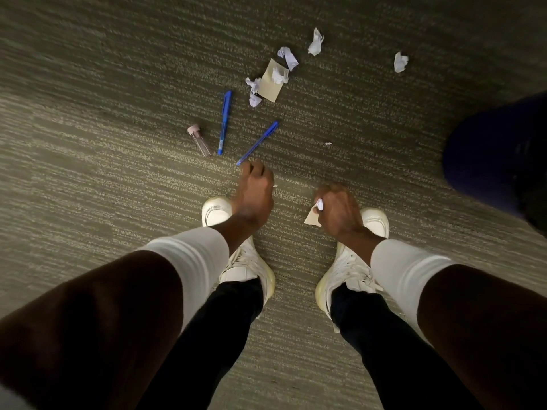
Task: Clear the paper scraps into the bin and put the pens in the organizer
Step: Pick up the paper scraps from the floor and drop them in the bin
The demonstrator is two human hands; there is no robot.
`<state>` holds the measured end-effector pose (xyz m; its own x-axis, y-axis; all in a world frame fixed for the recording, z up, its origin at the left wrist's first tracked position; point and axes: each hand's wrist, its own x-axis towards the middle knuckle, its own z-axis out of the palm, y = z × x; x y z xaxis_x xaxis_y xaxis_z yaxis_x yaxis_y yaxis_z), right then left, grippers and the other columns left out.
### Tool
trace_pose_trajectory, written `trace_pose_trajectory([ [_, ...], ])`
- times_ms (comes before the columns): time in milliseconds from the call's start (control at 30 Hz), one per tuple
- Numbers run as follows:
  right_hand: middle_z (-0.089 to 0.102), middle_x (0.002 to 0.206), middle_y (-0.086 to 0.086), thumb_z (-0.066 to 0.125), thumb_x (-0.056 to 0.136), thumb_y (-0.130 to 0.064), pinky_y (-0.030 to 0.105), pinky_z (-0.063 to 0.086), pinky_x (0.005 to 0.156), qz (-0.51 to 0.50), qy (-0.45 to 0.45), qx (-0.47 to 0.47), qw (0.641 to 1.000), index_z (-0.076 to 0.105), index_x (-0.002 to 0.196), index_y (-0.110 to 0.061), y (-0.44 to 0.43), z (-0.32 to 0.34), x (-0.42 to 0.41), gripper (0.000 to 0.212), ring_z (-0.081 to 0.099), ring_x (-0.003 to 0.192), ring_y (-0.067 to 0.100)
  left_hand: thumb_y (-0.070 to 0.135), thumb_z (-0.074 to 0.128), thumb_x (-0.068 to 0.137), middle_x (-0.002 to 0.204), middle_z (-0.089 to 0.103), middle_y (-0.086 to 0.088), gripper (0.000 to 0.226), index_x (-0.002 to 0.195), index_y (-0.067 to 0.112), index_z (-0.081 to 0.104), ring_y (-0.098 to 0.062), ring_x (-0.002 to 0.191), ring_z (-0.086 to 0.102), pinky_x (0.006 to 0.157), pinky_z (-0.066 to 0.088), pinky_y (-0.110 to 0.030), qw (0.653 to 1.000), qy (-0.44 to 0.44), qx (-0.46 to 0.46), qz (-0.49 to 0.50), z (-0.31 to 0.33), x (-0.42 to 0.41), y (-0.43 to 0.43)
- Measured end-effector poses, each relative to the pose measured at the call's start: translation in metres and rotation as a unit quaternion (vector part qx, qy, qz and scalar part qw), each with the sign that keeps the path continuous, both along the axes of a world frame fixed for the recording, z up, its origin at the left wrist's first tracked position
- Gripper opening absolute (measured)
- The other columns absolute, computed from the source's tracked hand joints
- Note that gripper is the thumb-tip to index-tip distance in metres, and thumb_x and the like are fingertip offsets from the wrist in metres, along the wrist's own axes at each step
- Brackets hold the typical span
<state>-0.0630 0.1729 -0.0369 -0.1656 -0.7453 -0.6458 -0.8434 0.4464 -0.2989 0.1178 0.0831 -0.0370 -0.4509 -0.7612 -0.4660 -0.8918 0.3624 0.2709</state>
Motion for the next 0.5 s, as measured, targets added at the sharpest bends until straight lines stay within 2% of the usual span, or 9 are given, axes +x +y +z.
trace_pose_trajectory([
  [167,0.064,0.117,0.016,0.080,0.081,-0.003,0.037,0.056,0.077,-0.064,-0.003,-0.002,0.998,0.072,0.107,-0.010,0.008,0.055,-0.012,0.028,0.063,0.109,0.035,0.004,0.065,0.098,0.114,0.068,-0.009,0.015,0.109,0.008,0.074,-0.026,0.111,0.054,0.095,0.050,-0.036,0.999,0.038,0.032,0.019,0.054,-0.018,0.012],
  [267,0.060,0.116,0.015,0.075,0.086,-0.004,0.034,0.053,0.072,-0.127,0.017,-0.013,0.992,0.070,0.105,-0.010,0.011,0.097,-0.031,0.021,0.063,0.104,0.034,0.000,0.069,0.093,0.108,0.070,-0.009,0.012,0.100,0.008,0.075,-0.027,0.109,0.056,0.089,0.049,-0.036,0.995,0.069,0.060,0.044,0.091,-0.040,0.015],
  [400,0.068,0.104,0.011,0.071,0.092,-0.007,0.034,0.047,0.072,-0.192,0.017,-0.080,0.978,0.067,0.097,-0.010,0.013,0.160,-0.065,0.007,0.062,0.100,0.033,0.005,0.075,0.091,0.103,0.073,-0.005,0.008,0.095,0.012,0.076,-0.023,0.103,0.060,0.088,0.053,-0.035,0.990,0.105,0.082,0.056,0.147,-0.089,0.015],
  [500,0.072,0.097,0.006,0.070,0.093,-0.010,0.032,0.040,0.068,-0.236,0.023,-0.116,0.964,0.066,0.093,-0.014,0.014,0.211,-0.092,0.006,0.061,0.097,0.030,0.009,0.079,0.089,0.099,0.075,-0.006,0.004,0.092,0.013,0.078,-0.024,0.100,0.064,0.090,0.051,-0.037,0.984,0.139,0.088,0.069,0.191,-0.139,0.014],
])
